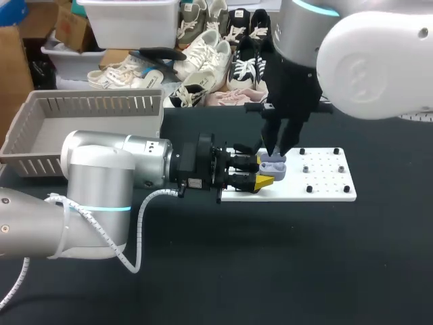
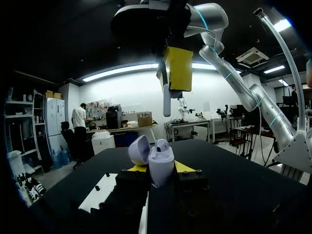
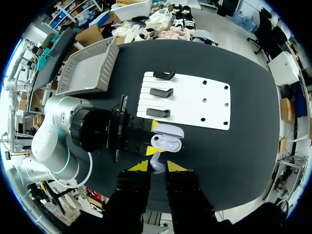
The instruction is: Pick up each earbud case from the left stands, insert the matching earbuds, close the lid, and place the case in the box.
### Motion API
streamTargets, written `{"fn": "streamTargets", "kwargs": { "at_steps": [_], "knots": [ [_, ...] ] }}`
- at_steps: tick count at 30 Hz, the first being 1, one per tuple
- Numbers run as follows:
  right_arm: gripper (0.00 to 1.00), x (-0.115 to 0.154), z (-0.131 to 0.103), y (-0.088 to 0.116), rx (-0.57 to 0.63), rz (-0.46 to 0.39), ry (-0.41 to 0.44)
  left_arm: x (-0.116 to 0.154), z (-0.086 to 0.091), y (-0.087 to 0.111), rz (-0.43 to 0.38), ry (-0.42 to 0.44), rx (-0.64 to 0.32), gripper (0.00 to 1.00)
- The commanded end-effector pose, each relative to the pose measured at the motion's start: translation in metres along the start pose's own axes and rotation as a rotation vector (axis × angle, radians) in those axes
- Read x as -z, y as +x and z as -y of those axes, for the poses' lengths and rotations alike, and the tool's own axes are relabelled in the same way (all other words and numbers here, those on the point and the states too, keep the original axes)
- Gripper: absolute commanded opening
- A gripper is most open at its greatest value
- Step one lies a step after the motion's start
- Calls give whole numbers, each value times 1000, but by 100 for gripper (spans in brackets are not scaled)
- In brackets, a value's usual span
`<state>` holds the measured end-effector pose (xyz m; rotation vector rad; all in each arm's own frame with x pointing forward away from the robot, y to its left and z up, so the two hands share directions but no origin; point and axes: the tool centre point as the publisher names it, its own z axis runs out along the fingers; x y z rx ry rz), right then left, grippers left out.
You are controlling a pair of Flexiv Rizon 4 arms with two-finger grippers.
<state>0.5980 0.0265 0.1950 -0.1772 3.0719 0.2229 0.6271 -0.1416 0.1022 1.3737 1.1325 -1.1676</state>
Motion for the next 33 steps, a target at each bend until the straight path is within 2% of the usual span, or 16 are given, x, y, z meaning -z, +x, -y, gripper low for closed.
{"fn": "streamTargets", "kwargs": {
  "at_steps": [1,15,26,33],
  "knots": [
    [0,0,1,3,-2,6,0,-1,1,0,1,-5,-1,0],
    [0,0,2,0,20,20,-22,-1,1,0,1,-5,-1,0],
    [0,-4,-3,-5,127,-57,-53,-1,1,0,1,-5,-1,0],
    [0,-10,-2,-8,144,-64,-55,-1,1,0,1,-5,-1,0]
  ]
}}
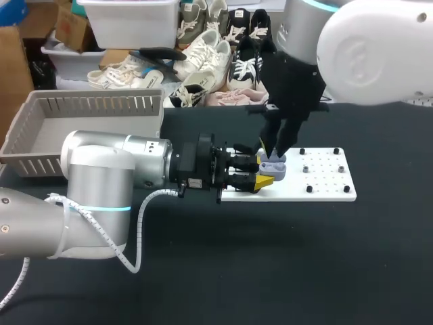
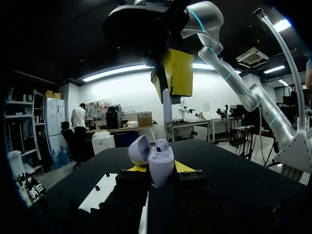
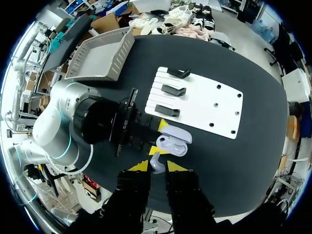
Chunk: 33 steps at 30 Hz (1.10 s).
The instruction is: Pick up each earbud case from the left stands, insert the matching earbuds, close the lid, and place the case in the box.
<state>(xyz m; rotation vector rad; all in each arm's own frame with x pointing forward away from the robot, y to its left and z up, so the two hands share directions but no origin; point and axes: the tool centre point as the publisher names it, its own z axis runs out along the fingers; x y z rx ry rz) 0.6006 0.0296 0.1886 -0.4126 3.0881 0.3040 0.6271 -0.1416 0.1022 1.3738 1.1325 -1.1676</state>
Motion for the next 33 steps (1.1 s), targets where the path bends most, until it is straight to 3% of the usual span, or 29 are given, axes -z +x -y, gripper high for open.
{"fn": "streamTargets", "kwargs": {
  "at_steps": [1,33],
  "knots": [
    [0,-3,2,-7,-3,-13,3,-1,1,0,1,-5,-1,0],
    [0,-15,0,-6,-11,-71,67,-1,1,0,1,-5,-1,0]
  ]
}}
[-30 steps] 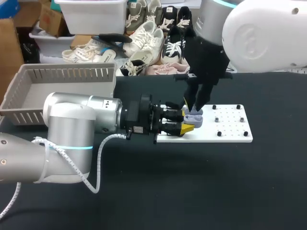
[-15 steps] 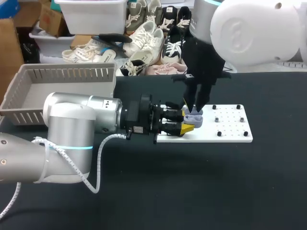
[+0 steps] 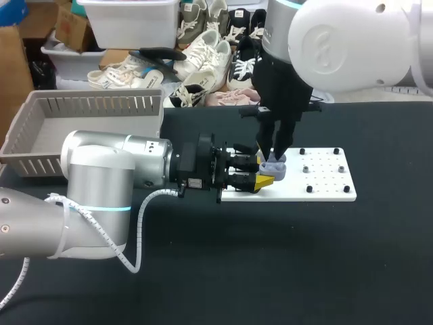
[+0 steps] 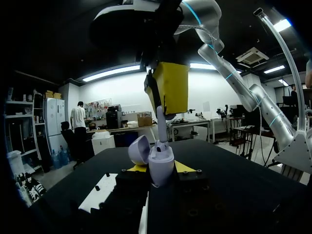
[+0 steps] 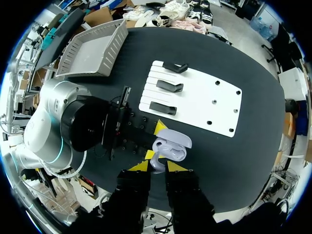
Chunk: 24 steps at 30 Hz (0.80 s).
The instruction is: Pick up each earbud case from the left stands, insert the matching earbuds, close the lid, and place the case in the box.
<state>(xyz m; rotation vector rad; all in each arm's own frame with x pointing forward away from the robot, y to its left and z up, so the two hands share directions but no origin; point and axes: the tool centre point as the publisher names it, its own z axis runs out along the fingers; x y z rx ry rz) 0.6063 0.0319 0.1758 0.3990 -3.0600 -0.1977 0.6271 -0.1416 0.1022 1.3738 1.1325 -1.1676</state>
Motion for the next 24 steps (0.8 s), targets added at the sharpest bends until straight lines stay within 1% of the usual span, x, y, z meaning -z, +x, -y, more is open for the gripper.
{"fn": "streamTargets", "kwargs": {
  "at_steps": [1,24],
  "knots": [
    [0,-2,-2,-1,2,-3,10,-1,1,0,1,-5,-1,0],
    [0,-10,1,-7,-9,-7,-6,-1,1,0,1,-5,-1,0]
  ]
}}
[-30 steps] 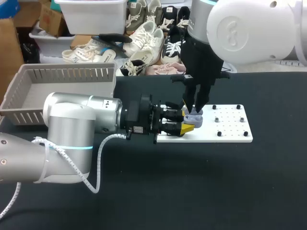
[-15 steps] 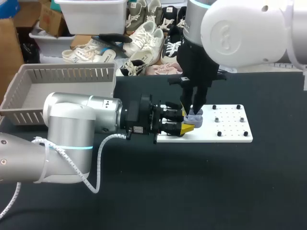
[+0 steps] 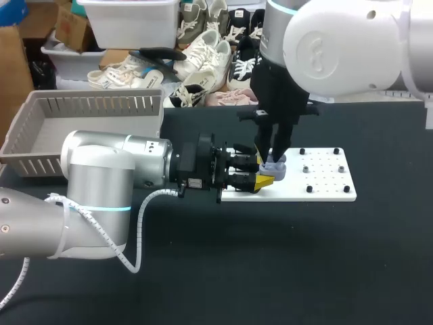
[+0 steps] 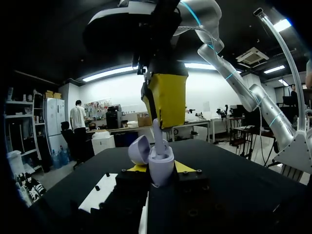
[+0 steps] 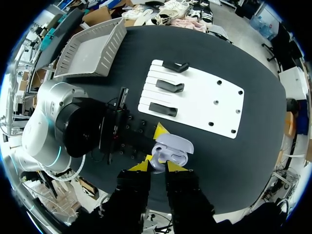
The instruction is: Pick up each earbud case from the left stands, insert the matching earbuds, close the lid, and place the case in the box.
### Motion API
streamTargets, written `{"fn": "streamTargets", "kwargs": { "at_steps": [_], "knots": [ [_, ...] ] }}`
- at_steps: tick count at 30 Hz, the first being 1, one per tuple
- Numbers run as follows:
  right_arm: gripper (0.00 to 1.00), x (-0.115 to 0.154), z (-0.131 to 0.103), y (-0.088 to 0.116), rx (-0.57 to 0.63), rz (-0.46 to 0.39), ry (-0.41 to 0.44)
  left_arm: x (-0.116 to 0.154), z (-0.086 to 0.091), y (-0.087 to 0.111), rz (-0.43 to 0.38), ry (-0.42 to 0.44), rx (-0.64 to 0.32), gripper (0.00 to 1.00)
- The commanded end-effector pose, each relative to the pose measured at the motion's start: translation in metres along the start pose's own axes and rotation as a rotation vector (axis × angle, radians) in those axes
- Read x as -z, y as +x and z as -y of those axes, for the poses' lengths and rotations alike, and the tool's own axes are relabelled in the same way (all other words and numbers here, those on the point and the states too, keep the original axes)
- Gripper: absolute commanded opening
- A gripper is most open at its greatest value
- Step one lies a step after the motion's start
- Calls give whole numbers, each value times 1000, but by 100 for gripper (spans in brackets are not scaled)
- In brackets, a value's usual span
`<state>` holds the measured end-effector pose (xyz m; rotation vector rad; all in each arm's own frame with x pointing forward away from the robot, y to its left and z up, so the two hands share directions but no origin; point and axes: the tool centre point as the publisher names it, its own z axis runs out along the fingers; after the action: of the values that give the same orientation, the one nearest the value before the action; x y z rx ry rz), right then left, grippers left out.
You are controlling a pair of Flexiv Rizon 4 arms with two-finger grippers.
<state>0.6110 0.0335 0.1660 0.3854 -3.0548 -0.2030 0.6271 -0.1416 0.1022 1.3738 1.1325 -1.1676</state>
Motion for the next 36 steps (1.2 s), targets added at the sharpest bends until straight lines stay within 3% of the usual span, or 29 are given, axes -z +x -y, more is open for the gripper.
{"fn": "streamTargets", "kwargs": {
  "at_steps": [1,36],
  "knots": [
    [0,-1,0,-2,-1,-1,-2,-1,1,0,1,-5,-1,0],
    [0,-10,4,-7,-18,-7,5,-1,1,0,1,-5,-1,0]
  ]
}}
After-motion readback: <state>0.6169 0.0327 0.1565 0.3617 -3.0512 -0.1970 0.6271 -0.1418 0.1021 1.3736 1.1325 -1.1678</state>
